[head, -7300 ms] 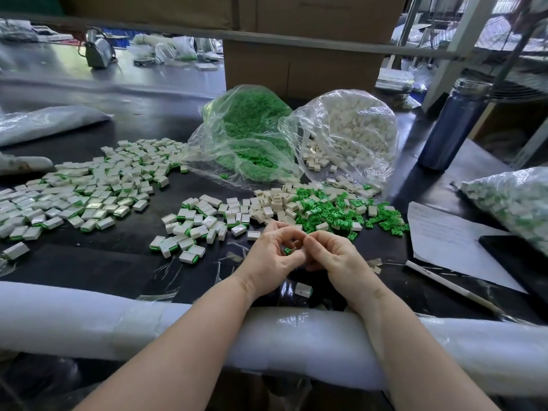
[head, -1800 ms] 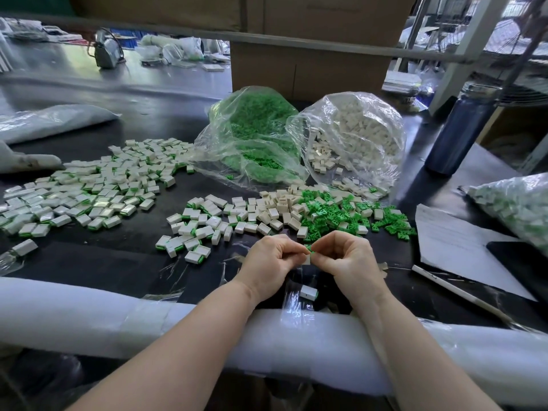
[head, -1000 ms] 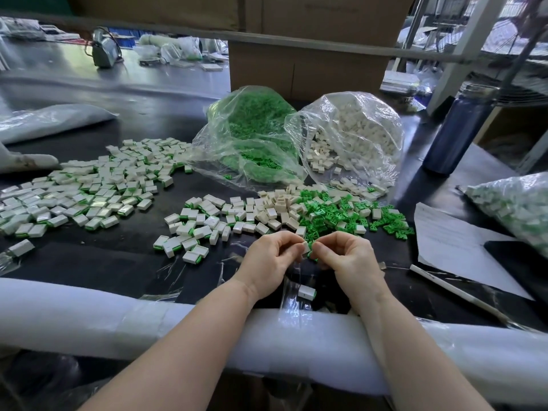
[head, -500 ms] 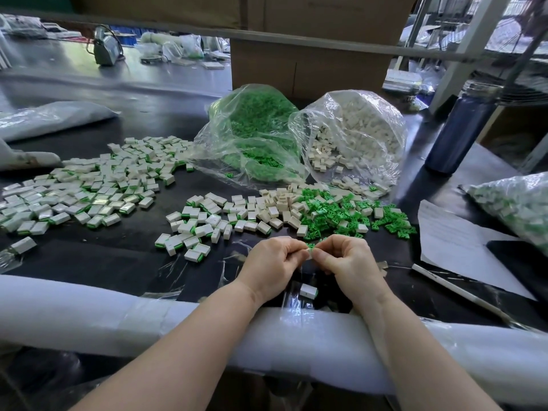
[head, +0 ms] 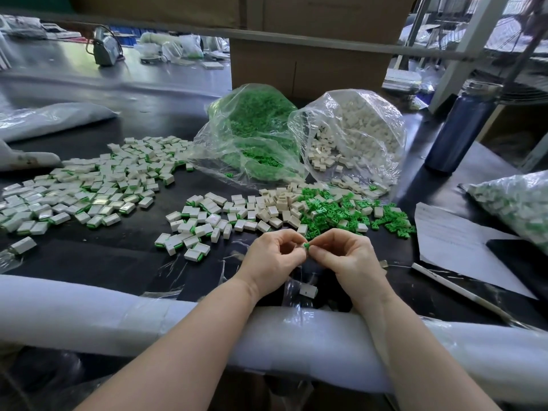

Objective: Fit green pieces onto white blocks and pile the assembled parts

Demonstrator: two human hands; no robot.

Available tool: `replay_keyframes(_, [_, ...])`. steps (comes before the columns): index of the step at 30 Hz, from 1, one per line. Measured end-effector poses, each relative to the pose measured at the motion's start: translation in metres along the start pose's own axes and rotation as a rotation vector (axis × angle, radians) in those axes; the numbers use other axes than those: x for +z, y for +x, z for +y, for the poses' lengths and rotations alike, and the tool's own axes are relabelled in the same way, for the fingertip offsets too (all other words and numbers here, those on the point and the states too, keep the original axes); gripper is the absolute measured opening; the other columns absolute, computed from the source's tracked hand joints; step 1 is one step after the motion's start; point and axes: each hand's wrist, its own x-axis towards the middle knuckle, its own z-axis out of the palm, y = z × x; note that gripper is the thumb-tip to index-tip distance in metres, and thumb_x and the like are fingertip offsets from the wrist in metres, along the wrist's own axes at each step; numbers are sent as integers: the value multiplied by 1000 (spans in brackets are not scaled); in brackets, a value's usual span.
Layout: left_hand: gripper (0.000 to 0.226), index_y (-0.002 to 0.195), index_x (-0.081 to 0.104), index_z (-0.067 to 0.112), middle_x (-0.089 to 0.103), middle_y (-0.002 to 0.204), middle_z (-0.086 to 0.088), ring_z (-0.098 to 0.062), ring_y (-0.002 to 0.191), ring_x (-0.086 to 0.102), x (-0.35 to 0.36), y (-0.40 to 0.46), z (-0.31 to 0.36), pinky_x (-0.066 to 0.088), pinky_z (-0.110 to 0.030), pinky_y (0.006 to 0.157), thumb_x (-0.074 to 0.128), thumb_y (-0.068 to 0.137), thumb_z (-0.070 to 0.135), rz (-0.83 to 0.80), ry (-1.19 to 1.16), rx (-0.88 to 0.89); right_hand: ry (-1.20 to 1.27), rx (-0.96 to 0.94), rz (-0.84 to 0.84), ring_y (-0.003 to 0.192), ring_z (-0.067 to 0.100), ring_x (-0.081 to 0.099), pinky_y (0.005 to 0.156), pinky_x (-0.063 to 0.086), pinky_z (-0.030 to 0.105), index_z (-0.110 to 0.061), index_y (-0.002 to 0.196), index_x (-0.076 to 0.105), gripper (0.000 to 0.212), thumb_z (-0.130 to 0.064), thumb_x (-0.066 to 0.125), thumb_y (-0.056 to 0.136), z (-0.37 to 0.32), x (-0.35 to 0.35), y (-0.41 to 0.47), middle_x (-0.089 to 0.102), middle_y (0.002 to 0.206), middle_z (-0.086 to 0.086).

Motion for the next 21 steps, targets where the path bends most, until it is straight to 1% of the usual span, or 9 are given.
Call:
replay_keyframes(2, [9,84,66,13,62,75,-2,-13,71,55,-1,0,1,48,-27,73,60,84,6,0,-60,-2,54,21,-7,60,8,61,60,50,20,-18,66,70,25,2,66,81,0,0,0,68,64,-1])
replay_keyframes(5, [9,84,64,12,58,81,0,-9,71,54,-1,1,2,45,-12,65,60,85,4,18,-104,21,80,40,27,64,7,61,62,52,23,-19,74,70,21,-3,62,86,0,-1,1,68,67,-3])
replay_keyframes(7, [8,84,65,12,55,90,1,-8,73,54,-1,1,1,45,-9,67,61,85,5,5,-111,39,97,57,28,69,7,62,65,55,25,-19,81,69,15,-9,61,88,1,0,1,69,72,-4])
replay_keyframes(9, [12,82,65,18,52,98,1,-8,78,54,-2,1,1,46,-10,71,62,85,7,-17,-118,44,154,92,-15,70,10,63,67,57,28,-14,87,69,9,-16,60,88,1,2,1,69,75,-1])
replay_keyframes(11, [20,79,64,26,50,103,1,-7,83,53,-2,0,0,44,-8,75,63,85,8,-29,-121,53,152,112,-80,70,11,63,65,56,24,-11,90,69,23,-30,57,84,-1,5,1,69,76,3])
replay_keyframes(13, [22,81,63,30,47,106,0,-5,86,51,-2,0,-1,42,-9,78,64,85,8,-44,-115,63,119,120,-137,67,9,63,62,53,20,-12,87,71,32,-37,53,81,-4,5,0,67,72,3])
replay_keyframes(15, [21,84,63,29,45,107,0,-5,90,50,-2,0,-1,41,-14,83,64,84,8,-68,-98,75,87,121,-171,67,11,61,60,50,18,-9,85,72,32,-36,54,82,-5,5,0,65,70,4])
replay_keyframes(18, [26,82,63,33,44,105,2,-6,91,49,-1,0,-1,42,-22,86,64,84,7,-95,-70,91,83,121,-173,65,12,57,58,47,16,-5,86,71,21,-21,57,88,-3,3,0,63,70,8])
replay_keyframes(21, [27,83,63,33,44,107,0,-7,90,50,-1,-1,0,41,-19,84,63,83,6,-101,-53,100,113,140,-184,63,8,57,57,47,14,-5,88,70,15,-13,57,89,-3,3,1,63,69,5])
